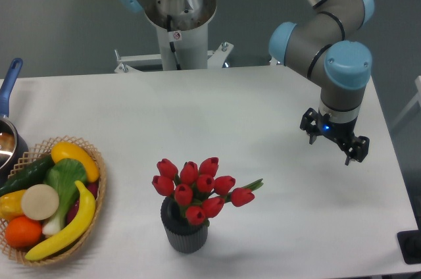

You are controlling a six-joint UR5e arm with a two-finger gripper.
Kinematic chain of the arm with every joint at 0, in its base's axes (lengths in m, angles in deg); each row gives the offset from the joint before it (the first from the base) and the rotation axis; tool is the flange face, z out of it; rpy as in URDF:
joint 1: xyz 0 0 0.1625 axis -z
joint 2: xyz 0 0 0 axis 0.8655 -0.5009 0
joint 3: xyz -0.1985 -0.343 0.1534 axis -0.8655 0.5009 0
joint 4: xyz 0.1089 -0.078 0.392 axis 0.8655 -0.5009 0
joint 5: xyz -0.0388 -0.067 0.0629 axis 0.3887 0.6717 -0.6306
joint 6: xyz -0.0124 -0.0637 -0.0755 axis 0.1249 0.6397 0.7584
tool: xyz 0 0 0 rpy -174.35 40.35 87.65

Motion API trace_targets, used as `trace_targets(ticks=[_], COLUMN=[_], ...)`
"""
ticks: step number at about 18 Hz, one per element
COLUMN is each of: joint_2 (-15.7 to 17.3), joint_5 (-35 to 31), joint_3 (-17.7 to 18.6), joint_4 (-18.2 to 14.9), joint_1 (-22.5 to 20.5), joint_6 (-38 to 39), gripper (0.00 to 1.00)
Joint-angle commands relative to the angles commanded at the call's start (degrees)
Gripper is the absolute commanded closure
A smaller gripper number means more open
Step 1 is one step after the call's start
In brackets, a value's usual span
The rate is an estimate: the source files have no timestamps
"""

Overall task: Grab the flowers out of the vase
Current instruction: 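Open the gripper and move it toward the red tulip bouquet, then lower the open gripper around the tulip stems above the vase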

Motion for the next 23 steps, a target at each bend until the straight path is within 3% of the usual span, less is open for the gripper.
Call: trace_targets(ticks=[6, 9, 12, 18, 20, 23], joint_2=[0.79, 2.37, 2.99, 3.69, 3.69, 3.52], joint_5=[3.93, 12.01, 22.64, 47.25, 51.66, 52.73], joint_3=[1.05, 2.46, 4.74, 4.92, 5.36, 5.54], joint_4=[0.26, 1.66, 6.23, 6.77, 6.77, 6.85], joint_1=[-0.61, -2.45, -2.9, -2.64, -2.37, -0.28], joint_6=[0.17, 5.51, 8.26, 15.29, 15.73, 15.73], gripper=[0.0, 0.0, 0.0, 0.0, 0.0, 0.0])
